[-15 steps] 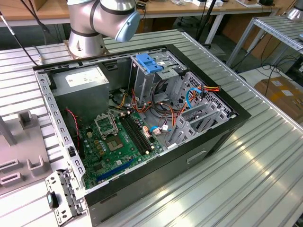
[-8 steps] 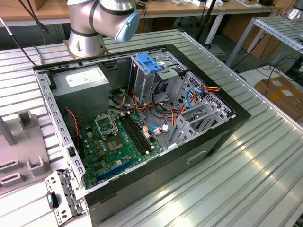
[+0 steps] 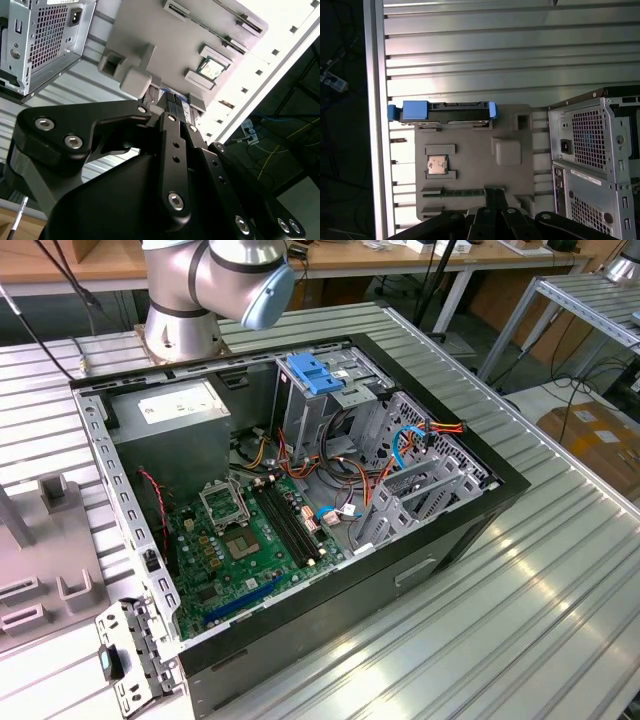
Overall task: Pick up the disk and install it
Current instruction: 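Reach for the disk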
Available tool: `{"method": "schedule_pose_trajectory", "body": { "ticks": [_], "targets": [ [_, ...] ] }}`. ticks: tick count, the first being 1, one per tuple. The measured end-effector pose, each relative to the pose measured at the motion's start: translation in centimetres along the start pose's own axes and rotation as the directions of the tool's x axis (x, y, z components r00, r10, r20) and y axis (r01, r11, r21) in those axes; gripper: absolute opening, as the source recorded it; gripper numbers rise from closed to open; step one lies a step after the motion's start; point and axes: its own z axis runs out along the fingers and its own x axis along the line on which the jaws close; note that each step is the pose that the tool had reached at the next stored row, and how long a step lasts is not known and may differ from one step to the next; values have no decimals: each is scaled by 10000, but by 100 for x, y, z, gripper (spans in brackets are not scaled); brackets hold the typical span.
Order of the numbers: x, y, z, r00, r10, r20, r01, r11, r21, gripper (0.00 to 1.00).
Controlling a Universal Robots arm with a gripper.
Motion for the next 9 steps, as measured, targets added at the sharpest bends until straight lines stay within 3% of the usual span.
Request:
{"method": "schedule_pose_trajectory", "body": {
  "ticks": [9],
  "targets": [
    [167,48,10,10000,1,-1,-1,10000,1,11]
  ]
}}
